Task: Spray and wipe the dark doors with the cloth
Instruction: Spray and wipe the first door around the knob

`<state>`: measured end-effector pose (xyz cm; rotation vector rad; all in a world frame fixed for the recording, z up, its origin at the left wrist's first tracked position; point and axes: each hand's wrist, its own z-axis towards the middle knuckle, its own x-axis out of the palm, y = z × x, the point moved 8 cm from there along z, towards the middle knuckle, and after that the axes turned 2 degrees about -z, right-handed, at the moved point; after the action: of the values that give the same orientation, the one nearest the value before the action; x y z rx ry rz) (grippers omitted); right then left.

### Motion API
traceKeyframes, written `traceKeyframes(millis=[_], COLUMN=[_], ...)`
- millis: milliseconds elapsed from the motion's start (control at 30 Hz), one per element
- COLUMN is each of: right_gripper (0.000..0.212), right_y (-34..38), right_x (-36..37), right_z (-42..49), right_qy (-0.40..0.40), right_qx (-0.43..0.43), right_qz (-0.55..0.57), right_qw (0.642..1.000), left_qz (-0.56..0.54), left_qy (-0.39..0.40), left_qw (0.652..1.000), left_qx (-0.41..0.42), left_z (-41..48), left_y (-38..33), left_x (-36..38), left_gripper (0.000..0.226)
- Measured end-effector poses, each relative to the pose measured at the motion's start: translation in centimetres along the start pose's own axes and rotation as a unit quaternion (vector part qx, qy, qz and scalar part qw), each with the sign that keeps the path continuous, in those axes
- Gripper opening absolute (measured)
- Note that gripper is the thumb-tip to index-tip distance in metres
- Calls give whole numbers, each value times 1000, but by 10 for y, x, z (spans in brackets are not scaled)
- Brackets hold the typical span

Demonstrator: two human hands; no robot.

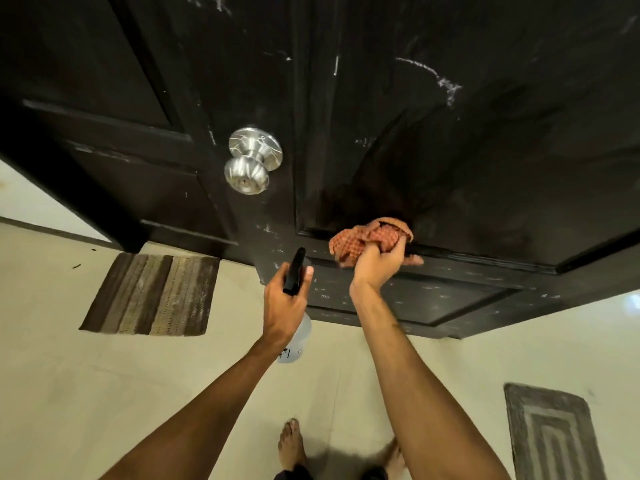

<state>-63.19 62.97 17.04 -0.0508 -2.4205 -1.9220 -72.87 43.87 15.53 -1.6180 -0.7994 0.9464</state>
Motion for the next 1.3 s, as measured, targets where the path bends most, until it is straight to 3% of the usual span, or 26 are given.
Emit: traceKeyframes(millis=[67, 100, 167, 267, 400, 467, 567, 700, 800, 967, 1033, 1167, 1200, 1300], right_gripper=[52, 48, 46, 48, 40, 40, 45, 52, 43, 25, 28, 33, 36, 37], right_y=[-24, -26, -22, -28, -43, -18, 8, 3, 5, 24, 9, -10, -1, 25], right_x=[2, 14, 44, 79, 83, 103, 122, 124, 126, 104, 104, 112, 110, 95], right_z=[-13, -20, -29, -55, -69, -81, -101, -97, -108, -93, -89, -85, -82, -70], right_qy=[-45, -26, 42, 156, 69, 126, 200, 173, 222, 164, 199, 279, 267, 173], right_qx=[143, 170, 128, 51, 76, -39, -245, -282, -337, -475, -510, -605, -624, -652], right_qz=[23, 41, 54, -30, -88, -118, -180, -232, -264, -238, -293, -379, -377, -325], right_qw=[988, 984, 989, 986, 991, 984, 932, 915, 876, 831, 784, 642, 630, 664], left_qz=[-7, -11, -12, -11, -12, -13, -12, -5, 3, -2, -2, -7, -11, -23], left_qy=[-9, -16, -32, -46, -53, -65, -64, -72, -74, -73, -67, -51, -49, -54], left_qw=[1000, 1000, 999, 999, 999, 998, 998, 997, 997, 997, 998, 998, 998, 997], left_qx=[2, 4, 10, 15, 7, 3, 2, 7, 15, 10, 3, 24, 34, 49], left_z=[1, 4, 13, 22, 22, 24, 30, 36, 37, 33, 27, 22, 22, 21], left_y=[-1, -3, -3, 4, 15, 18, 26, 32, 36, 40, 44, 42, 40, 46], left_x=[-15, -24, -40, -61, -85, -96, -104, -114, -118, -104, -95, -79, -74, -59], left_gripper=[20, 19, 12, 10, 7, 6, 7, 8, 11, 15, 14, 9, 9, 7])
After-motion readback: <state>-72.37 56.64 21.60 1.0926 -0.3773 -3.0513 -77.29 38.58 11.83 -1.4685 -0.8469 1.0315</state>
